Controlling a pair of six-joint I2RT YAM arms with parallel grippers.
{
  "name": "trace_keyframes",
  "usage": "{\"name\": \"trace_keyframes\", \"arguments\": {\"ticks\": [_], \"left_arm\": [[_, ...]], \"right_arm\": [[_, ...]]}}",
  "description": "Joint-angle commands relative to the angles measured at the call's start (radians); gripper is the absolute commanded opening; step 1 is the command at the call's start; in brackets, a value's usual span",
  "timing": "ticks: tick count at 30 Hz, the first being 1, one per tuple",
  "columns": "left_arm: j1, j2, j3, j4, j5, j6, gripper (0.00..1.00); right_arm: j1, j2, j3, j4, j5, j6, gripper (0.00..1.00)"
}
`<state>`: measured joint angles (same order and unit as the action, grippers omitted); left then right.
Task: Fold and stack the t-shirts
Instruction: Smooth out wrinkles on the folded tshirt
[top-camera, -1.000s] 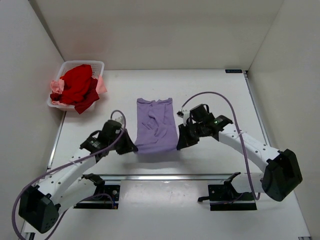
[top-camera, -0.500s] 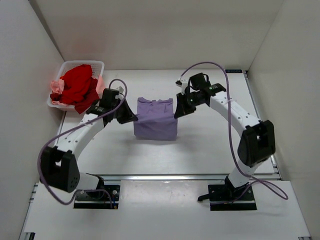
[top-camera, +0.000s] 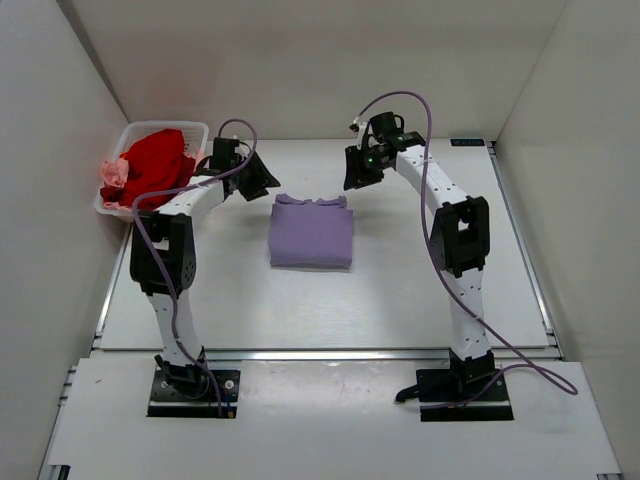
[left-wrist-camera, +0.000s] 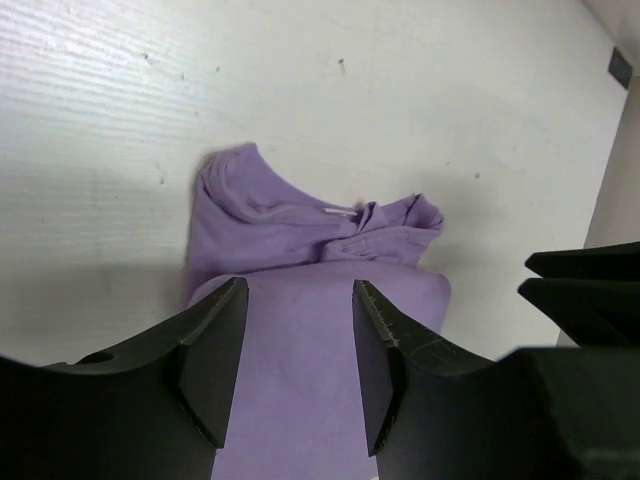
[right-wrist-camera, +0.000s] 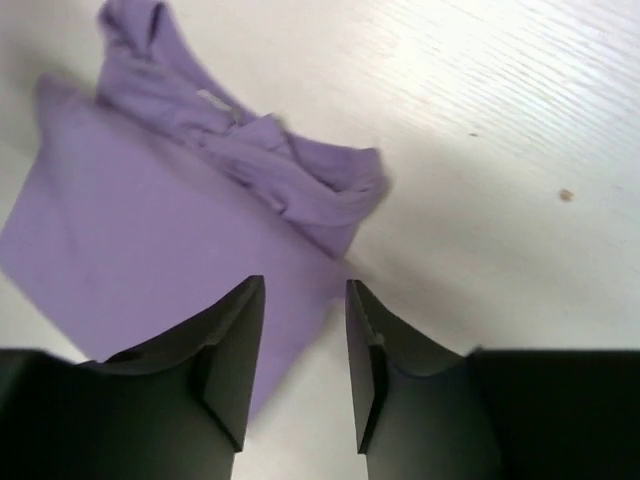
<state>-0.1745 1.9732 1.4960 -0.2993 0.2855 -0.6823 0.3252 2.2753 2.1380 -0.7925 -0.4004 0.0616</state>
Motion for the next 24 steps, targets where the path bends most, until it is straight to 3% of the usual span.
{"name": "trace_keyframes", "arguments": {"ticks": [1, 10, 16, 24], "left_arm": [[-0.006, -0.092, 0.024, 0.092, 0.003, -0.029, 0.57], [-0.017, -0.211, -0.224, 0.126, -0.034, 0.029, 0.60], [-0.034, -0.159, -0.281, 0.169, -0.114, 0.069, 0.61], [-0.037, -0.044, -0.230, 0.203, -0.132, 0.050, 0.61]], "right_arm": [[0.000, -0.022, 0.045, 0.030, 0.075, 0.024, 0.39], [-0.008, -0.223, -0.423, 0.292, -0.024, 0.116, 0.49], [-0.023, -0.183, -0.481, 0.352, -0.094, 0.138, 0.50], [-0.026, -0.099, -0.452, 0.395, -0.140, 0.182, 0.47]]}}
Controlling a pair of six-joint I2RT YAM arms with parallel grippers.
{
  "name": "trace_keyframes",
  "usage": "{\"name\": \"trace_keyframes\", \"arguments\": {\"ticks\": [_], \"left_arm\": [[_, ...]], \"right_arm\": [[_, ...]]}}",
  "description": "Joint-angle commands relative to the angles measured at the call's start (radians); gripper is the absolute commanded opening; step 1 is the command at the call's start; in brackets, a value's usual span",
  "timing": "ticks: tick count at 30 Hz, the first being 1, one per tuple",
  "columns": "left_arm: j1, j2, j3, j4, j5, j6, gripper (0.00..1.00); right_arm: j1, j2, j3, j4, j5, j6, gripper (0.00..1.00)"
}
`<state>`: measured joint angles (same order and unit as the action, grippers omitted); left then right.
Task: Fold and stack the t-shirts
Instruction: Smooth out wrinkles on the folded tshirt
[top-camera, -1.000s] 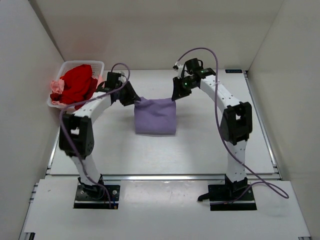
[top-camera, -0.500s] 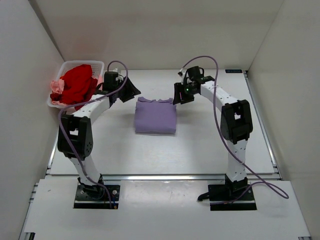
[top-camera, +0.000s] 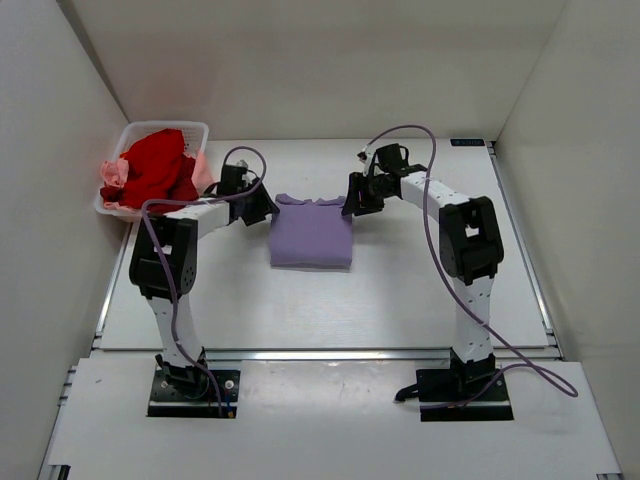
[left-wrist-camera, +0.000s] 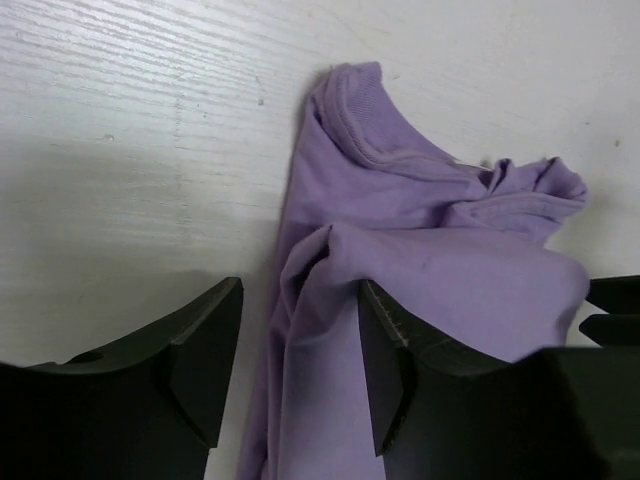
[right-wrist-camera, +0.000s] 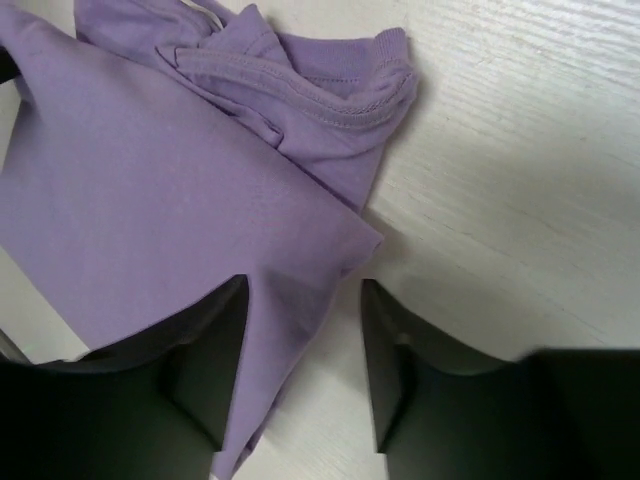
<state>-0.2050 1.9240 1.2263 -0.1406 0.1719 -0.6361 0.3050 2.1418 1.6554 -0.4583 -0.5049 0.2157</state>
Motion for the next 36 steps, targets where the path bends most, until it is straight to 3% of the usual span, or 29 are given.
{"name": "trace_keyframes", "arguments": {"ticks": [1, 6, 7, 8, 9, 11, 22, 30, 31, 32, 33, 36], "left_arm": [[-0.004, 0.013, 0.050, 0.062, -0.014, -0.003, 0.59], [-0.008, 0.056, 0.091, 0.062, 0.005, -0.010, 0.40], [-0.004, 0.055, 0.093, 0.067, 0.008, -0.016, 0.30], [-0.001, 0.061, 0.087, 0.068, 0.009, -0.014, 0.18], [-0.001, 0.047, 0.088, 0.075, 0.003, -0.019, 0.13], [0.003, 0.037, 0.087, 0.073, 0.009, -0.022, 0.00], [0.007, -0.045, 0.119, 0.058, -0.009, -0.010, 0.00], [0.032, 0.099, 0.292, 0.035, -0.058, -0.037, 0.00], [0.038, 0.134, 0.309, 0.038, -0.060, -0.043, 0.05], [0.045, 0.153, 0.347, 0.044, -0.058, -0.048, 0.32], [0.050, 0.176, 0.381, 0.045, -0.052, -0.053, 0.40], [0.067, 0.204, 0.427, 0.029, -0.023, -0.076, 0.46]], "right_arm": [[-0.009, 0.043, 0.044, 0.056, -0.046, 0.030, 0.43], [-0.015, 0.087, 0.102, 0.026, -0.055, 0.031, 0.28], [-0.017, 0.102, 0.116, 0.021, -0.058, 0.031, 0.23], [-0.015, 0.104, 0.116, 0.014, -0.061, 0.031, 0.12], [-0.015, 0.109, 0.132, 0.012, -0.066, 0.028, 0.00], [-0.017, 0.106, 0.141, 0.004, -0.073, 0.027, 0.01], [0.016, -0.031, 0.162, 0.023, -0.015, 0.007, 0.00], [-0.012, 0.176, 0.449, -0.054, -0.006, -0.028, 0.00], [-0.017, 0.197, 0.469, -0.054, -0.004, -0.033, 0.00], [-0.024, 0.235, 0.518, -0.056, 0.014, -0.030, 0.01], [-0.023, 0.262, 0.571, -0.063, 0.032, -0.032, 0.13], [-0.033, 0.303, 0.655, -0.104, 0.097, -0.022, 0.38]]}}
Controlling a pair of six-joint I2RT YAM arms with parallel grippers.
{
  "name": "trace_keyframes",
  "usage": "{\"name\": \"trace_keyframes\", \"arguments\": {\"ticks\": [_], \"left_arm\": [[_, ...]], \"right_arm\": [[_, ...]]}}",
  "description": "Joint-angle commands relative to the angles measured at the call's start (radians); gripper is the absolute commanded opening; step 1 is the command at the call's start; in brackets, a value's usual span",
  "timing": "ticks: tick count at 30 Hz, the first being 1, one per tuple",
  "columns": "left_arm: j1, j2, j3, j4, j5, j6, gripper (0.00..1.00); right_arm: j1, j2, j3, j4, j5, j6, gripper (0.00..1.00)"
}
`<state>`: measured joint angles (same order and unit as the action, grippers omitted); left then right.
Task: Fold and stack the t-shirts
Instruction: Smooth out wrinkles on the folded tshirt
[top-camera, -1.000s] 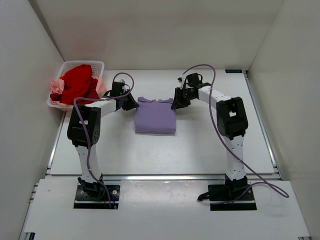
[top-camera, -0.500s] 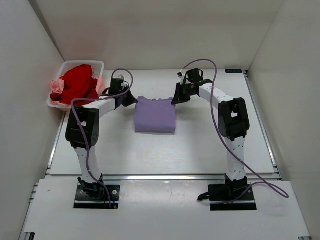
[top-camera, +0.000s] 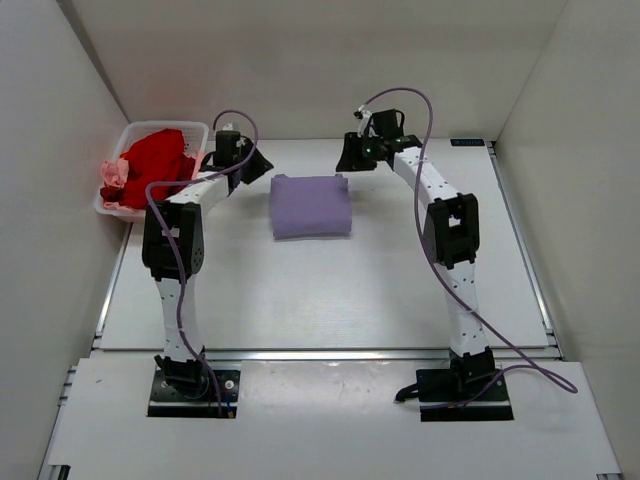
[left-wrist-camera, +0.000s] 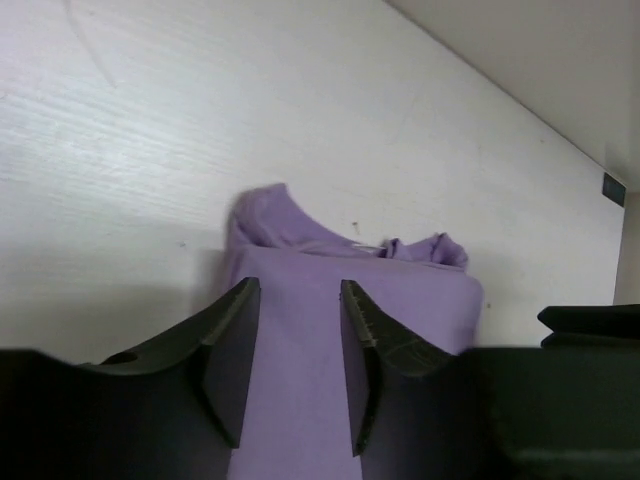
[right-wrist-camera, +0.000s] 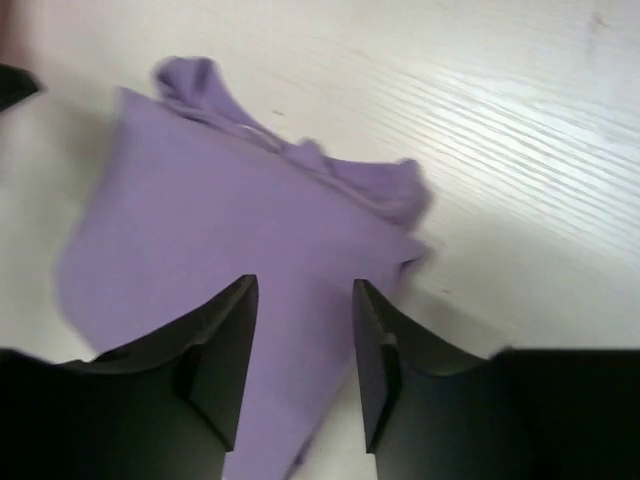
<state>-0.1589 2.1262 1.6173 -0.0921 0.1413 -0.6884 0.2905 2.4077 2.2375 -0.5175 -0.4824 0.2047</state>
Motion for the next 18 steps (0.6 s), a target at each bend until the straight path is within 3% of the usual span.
{"name": "trace_keyframes", "arguments": {"ticks": [1, 4, 13, 18], "left_arm": [[0.025, -0.021, 0.006, -0.014, 0.001, -0.020, 0.50], [0.006, -0.119, -0.104, 0.040, -0.038, -0.008, 0.56], [-0.037, -0.444, -0.488, 0.063, 0.017, -0.001, 0.55], [-0.068, -0.635, -0.620, 0.006, 0.004, 0.036, 0.56]], "right_arm": [[-0.022, 0.037, 0.086, -0.055, 0.091, -0.007, 0.42], [-0.025, -0.004, 0.033, -0.044, 0.110, -0.011, 0.43], [0.013, -0.199, -0.280, 0.002, 0.123, -0.016, 0.42], [0.039, -0.390, -0.568, 0.138, 0.124, 0.051, 0.43]]}}
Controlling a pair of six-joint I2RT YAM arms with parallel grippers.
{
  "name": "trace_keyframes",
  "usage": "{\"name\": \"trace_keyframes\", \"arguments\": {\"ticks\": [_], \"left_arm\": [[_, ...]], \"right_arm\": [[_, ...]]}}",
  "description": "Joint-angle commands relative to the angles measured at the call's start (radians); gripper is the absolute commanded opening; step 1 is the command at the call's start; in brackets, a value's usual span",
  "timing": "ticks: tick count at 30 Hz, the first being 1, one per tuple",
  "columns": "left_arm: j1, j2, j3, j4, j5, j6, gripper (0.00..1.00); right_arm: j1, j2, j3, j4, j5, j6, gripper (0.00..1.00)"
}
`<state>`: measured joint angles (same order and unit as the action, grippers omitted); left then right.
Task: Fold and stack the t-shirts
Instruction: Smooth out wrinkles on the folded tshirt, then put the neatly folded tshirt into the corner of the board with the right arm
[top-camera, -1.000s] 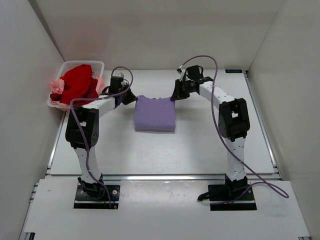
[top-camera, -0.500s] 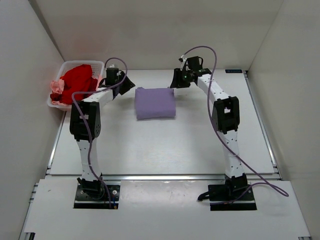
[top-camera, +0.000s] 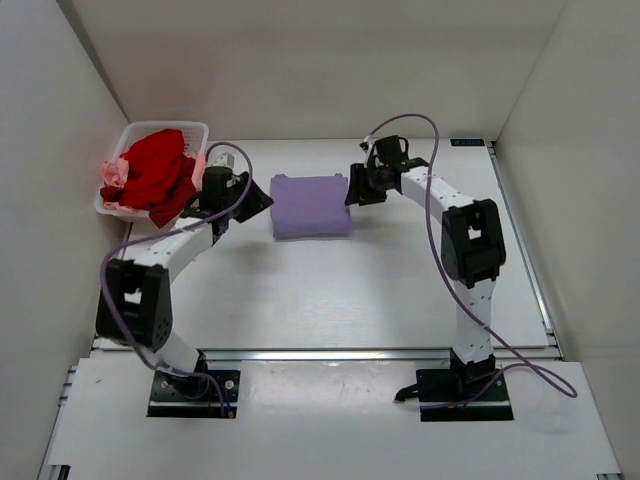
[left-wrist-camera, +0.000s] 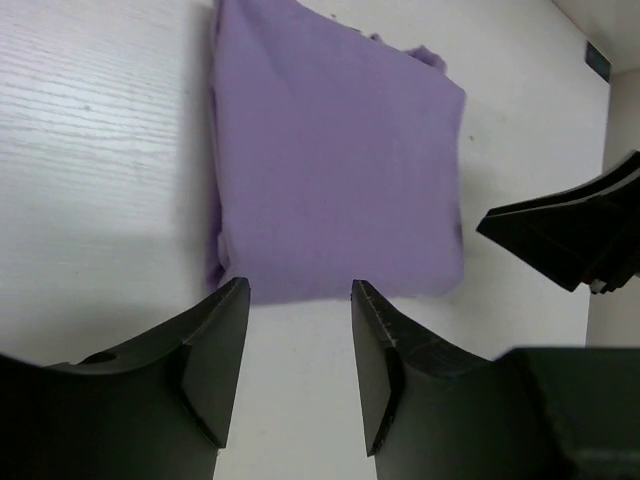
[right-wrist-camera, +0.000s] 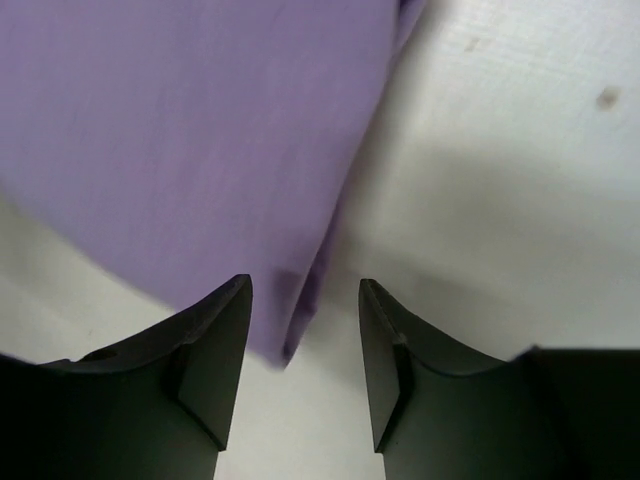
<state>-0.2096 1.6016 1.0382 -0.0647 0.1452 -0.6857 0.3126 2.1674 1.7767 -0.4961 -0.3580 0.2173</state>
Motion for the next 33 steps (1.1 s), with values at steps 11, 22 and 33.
{"name": "trace_keyframes", "arguments": {"ticks": [11, 22, 33], "left_arm": [[-0.011, -0.331, -0.204, -0.162, 0.128, 0.158, 0.99], [-0.004, -0.474, -0.256, -0.256, 0.099, 0.183, 0.98], [0.006, -0.470, -0.271, -0.248, 0.096, 0.199, 0.99]], "right_arm": [[0.042, -0.129, -0.078, 0.041, 0.027, 0.030, 0.62], [0.057, 0.258, 0.372, -0.222, 0.097, 0.028, 0.65], [0.144, 0.497, 0.706, -0.632, 0.638, -0.076, 0.00]]}}
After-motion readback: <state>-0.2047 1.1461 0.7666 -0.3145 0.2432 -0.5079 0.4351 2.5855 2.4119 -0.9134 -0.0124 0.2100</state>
